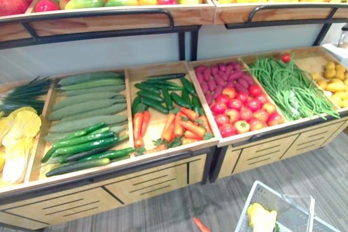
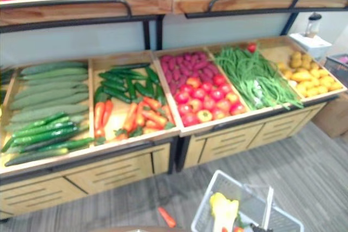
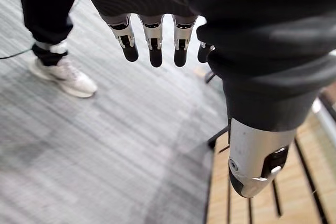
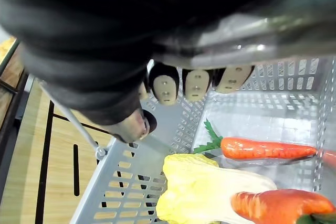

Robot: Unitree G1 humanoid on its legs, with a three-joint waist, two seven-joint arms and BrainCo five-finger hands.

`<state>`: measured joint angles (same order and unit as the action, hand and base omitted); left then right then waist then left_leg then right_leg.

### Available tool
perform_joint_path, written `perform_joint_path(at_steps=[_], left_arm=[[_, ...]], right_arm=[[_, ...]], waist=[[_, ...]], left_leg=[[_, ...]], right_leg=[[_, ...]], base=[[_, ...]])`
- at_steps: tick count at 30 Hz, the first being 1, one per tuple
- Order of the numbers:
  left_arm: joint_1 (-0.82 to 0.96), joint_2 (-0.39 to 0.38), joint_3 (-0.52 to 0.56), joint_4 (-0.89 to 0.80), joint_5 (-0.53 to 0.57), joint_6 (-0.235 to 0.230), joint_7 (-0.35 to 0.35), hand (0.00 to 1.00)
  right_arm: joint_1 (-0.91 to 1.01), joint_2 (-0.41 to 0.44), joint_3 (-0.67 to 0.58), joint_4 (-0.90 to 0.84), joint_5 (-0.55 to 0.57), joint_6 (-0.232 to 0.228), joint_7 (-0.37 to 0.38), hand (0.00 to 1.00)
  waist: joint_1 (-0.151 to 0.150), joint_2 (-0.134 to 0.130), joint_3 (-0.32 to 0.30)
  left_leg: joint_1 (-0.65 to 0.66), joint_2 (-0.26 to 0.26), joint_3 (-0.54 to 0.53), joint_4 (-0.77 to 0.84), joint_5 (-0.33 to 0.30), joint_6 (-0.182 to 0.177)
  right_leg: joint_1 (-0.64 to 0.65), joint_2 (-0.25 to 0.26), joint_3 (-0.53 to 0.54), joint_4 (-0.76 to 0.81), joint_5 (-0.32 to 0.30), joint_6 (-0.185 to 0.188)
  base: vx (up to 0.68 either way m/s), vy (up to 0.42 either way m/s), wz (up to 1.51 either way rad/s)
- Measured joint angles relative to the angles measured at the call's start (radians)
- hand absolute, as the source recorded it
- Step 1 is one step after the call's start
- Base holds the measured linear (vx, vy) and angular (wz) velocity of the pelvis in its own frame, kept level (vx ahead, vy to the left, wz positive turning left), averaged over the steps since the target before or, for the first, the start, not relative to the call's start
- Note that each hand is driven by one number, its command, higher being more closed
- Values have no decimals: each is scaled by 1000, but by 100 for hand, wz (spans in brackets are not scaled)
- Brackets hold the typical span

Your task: Pick vegetable in the basket

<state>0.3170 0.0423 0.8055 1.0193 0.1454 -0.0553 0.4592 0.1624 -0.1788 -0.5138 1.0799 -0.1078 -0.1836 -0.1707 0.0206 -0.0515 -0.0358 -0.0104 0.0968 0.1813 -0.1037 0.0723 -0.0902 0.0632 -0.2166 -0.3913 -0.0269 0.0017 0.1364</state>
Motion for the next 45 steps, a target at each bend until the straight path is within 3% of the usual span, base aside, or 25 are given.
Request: perform_joint_path(at_steps=[2,4,7,9,13,15,16,17,19,20,23,25,28,29,31,34,36,37,38,39,42,43,45], left_arm=[[6,3,-100,24,58,13,-107,0],[1,3,-224,35,116,9,-169,0],[-5,1,-323,46,136,6,-222,0],[-18,3,-373,46,135,-11,-250,0],[-67,36,-462,57,132,-23,-272,0],[-103,69,-512,71,132,-22,-272,0],[-120,74,-522,82,132,-22,-271,0],[-144,83,-532,89,133,-21,-270,0],[-172,86,-536,87,141,-21,-270,0],[-184,81,-551,81,144,-24,-270,0],[-195,90,-569,52,154,-22,-271,0],[-190,92,-575,52,154,-21,-270,0],[-179,97,-574,53,151,-19,-270,0],[-177,95,-574,54,151,-18,-270,0],[-175,60,-582,56,152,-16,-272,0],[-176,52,-603,55,157,-15,-270,0],[-176,51,-603,54,162,-11,-265,0],[-179,50,-603,54,163,-10,-261,0],[-180,48,-603,55,163,-9,-256,0],[-178,47,-602,55,163,-8,-246,0],[-171,38,-599,54,162,-8,-229,0],[-169,36,-600,54,163,-8,-228,0],[-160,24,-595,52,165,-8,-227,0]], right_arm=[[-8,0,2,0,-1,0,0,100],[-14,0,14,1,-3,0,2,100],[-23,0,22,4,-3,1,2,100],[-29,0,21,13,-1,2,1,100],[-39,1,-23,12,0,5,-2,100],[-47,12,-31,-17,1,9,-1,100],[-54,15,-30,-24,1,9,-2,100],[-62,28,-29,-52,5,11,-6,100],[-59,53,-22,-95,11,10,-15,100],[-66,60,4,-109,13,9,-18,100],[-63,57,26,-130,33,9,-20,100],[-73,51,61,-130,30,3,-19,100],[-106,54,106,-116,27,5,-12,100],[-117,57,116,-116,27,7,-9,100],[-117,43,121,-115,26,11,-3,100],[-107,40,124,-81,28,21,-2,100],[-104,41,134,-75,29,29,-11,100],[-105,42,139,-68,30,29,-19,100],[-102,42,138,-57,31,29,-22,100],[-94,41,132,-48,32,29,-26,100],[-71,30,128,-56,33,24,-31,100],[-69,27,128,-59,32,22,-30,100],[-72,17,130,-65,31,15,-27,100]], waist=[[-2,5,2],[-4,8,3],[-6,9,5],[-19,1,17],[-37,4,71],[-47,8,103],[-47,15,116],[-47,26,140],[-47,46,153],[-49,53,175],[-49,34,190],[-46,28,190],[-42,13,184],[-40,5,181],[-43,41,179],[-41,44,175],[-41,48,174],[-43,62,171],[-47,58,175],[-46,76,170],[-47,83,175],[-47,83,175],[-43,96,181]], left_leg=[[15,3,10,0,-5,-6],[26,5,29,0,-11,-10],[47,5,62,8,-31,-4],[38,4,71,67,-68,-4],[-32,32,92,335,-225,5],[-87,71,138,447,-291,15],[-93,86,153,464,-304,16],[-90,115,196,478,-323,17],[-78,144,266,455,-309,48],[-63,155,319,423,-294,69],[4,144,442,335,-250,94],[30,138,528,291,-224,98],[35,136,653,289,-206,92],[34,140,692,295,-197,86],[32,148,729,256,-149,73],[22,156,779,269,-130,61],[-7,194,800,323,-129,60],[-15,228,799,362,-129,60],[-17,257,795,394,-129,59],[-1,293,794,431,-126,54],[37,351,789,496,-108,32],[36,354,772,504,-99,26],[26,338,621,525,-68,13]], right_leg=[[-1,-1,15,12,-10,0],[-3,0,33,15,-12,0],[-5,-2,68,21,-17,4],[-6,-16,75,50,-33,7],[-41,-50,121,173,-86,11],[-94,-41,186,220,-57,23],[-111,-29,208,228,-32,10],[-147,-4,240,230,40,-7],[-169,30,252,155,191,-16],[-183,31,223,177,209,-26],[-197,-18,79,501,28,-95],[-153,-55,15,590,-4,-106],[-90,-123,-55,575,-2,-105],[-84,-109,-63,516,-22,-81],[-68,-55,-64,377,-32,-72],[-30,-22,-41,203,-82,3],[-17,13,-37,101,-82,4],[0,39,-36,59,-82,3],[13,59,-38,46,-76,-5],[39,81,-35,40,-75,-6],[67,113,17,34,-80,-27],[61,114,35,36,-80,-30],[32,108,110,64,-80,-39]], base=[[38,-13,-17],[39,-11,-24],[42,5,-31],[69,34,-21],[5,72,-28],[-24,129,-62],[-101,174,-100],[-146,211,-111],[-138,243,-113],[-113,195,-81],[-86,228,-97],[-73,89,-115],[-90,-83,-133],[-81,-191,-135],[-103,-280,-99],[-79,-318,-60],[-77,-289,-48],[-99,-229,-24],[-114,-240,-18],[-100,-180,-9],[-115,-141,-37],[-109,-102,-77],[-96,-52,-99]])
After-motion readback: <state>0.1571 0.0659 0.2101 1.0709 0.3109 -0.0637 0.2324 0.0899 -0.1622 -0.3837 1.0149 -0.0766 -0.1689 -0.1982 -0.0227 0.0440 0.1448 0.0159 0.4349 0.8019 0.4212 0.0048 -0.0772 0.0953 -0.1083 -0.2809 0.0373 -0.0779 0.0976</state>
